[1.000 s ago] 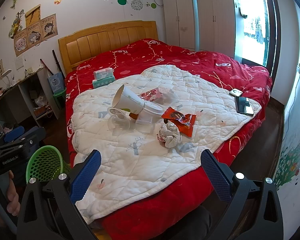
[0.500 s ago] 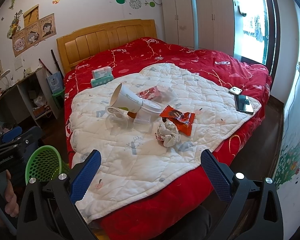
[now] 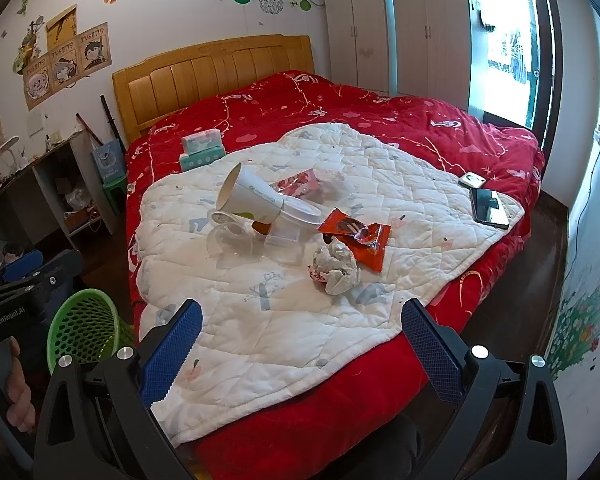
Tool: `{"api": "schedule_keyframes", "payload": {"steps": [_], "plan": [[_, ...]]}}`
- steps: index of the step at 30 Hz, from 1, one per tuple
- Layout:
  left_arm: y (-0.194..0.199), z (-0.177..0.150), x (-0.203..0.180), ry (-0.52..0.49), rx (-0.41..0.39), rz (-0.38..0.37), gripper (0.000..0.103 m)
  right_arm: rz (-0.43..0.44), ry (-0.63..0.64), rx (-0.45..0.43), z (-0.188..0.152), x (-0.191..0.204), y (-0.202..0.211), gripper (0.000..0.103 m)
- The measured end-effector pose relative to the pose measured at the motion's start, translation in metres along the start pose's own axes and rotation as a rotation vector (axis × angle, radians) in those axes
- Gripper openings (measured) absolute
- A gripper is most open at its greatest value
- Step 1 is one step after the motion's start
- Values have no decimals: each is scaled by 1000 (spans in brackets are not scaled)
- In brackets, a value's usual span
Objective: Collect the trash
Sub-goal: 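Move both tools toward the trash on the white quilted pad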
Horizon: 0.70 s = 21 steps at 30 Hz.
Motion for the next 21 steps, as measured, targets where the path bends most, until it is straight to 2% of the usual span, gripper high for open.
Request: {"api": "schedule_keyframes", "payload": {"steps": [21], "plan": [[-35, 9, -4, -25, 43, -3, 98, -20, 19, 36, 8, -9, -28, 97]]}}
Point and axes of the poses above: each gripper's, at about its wrist camera, not at the fingertips, and y roughly against the way its jaws point, x to its left, z to its top, the point moved 10 cm from there along -y, roughly the way its jaws point, and after that the axes turned 11 degrees about -y, right-handed, at the moved point
